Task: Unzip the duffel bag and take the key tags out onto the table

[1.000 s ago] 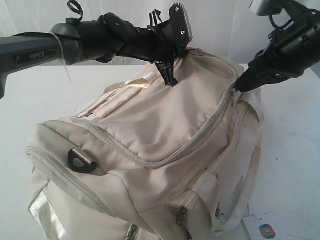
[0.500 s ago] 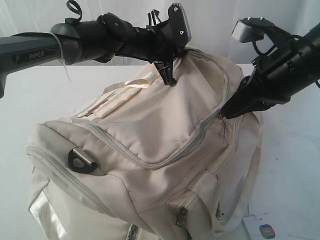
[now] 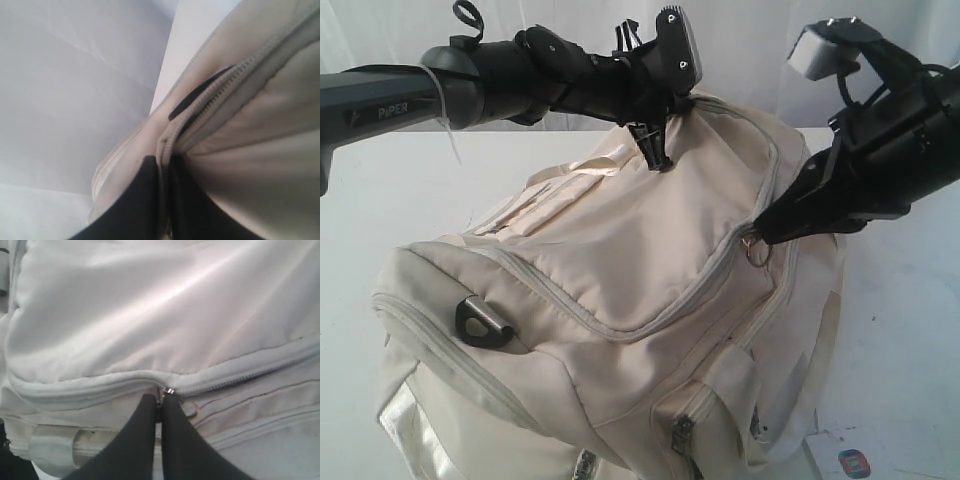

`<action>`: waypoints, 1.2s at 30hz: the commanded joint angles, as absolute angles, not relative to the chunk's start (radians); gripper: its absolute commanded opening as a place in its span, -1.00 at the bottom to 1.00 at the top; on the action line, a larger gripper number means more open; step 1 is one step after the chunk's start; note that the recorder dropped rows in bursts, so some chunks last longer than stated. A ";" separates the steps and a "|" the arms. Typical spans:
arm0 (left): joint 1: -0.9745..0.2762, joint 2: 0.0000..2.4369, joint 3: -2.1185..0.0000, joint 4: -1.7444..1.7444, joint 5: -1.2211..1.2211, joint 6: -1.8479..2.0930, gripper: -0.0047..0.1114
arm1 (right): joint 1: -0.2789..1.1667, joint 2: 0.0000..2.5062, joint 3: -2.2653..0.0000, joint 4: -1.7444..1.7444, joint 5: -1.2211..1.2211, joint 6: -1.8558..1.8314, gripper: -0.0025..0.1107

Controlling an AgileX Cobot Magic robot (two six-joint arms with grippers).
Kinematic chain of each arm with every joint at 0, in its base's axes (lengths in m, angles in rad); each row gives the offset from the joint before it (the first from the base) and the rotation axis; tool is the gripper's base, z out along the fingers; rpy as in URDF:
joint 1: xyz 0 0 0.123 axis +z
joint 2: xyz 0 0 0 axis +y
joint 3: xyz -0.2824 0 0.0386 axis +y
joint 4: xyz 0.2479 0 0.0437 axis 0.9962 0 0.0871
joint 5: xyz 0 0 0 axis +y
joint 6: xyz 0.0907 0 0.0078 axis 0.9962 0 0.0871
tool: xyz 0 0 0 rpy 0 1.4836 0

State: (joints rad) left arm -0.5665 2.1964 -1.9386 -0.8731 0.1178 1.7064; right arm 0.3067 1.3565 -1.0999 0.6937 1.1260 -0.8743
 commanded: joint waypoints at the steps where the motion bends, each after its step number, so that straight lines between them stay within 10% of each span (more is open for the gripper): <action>1: -0.541 2.188 -1.943 -0.889 0.037 1.698 -0.92 | 0.337 1.318 -1.069 0.730 1.221 -0.888 -0.96; 36: -0.541 2.188 -1.943 -0.889 0.037 1.698 -0.92 | 0.540 1.189 -1.004 0.752 1.221 -0.886 -0.96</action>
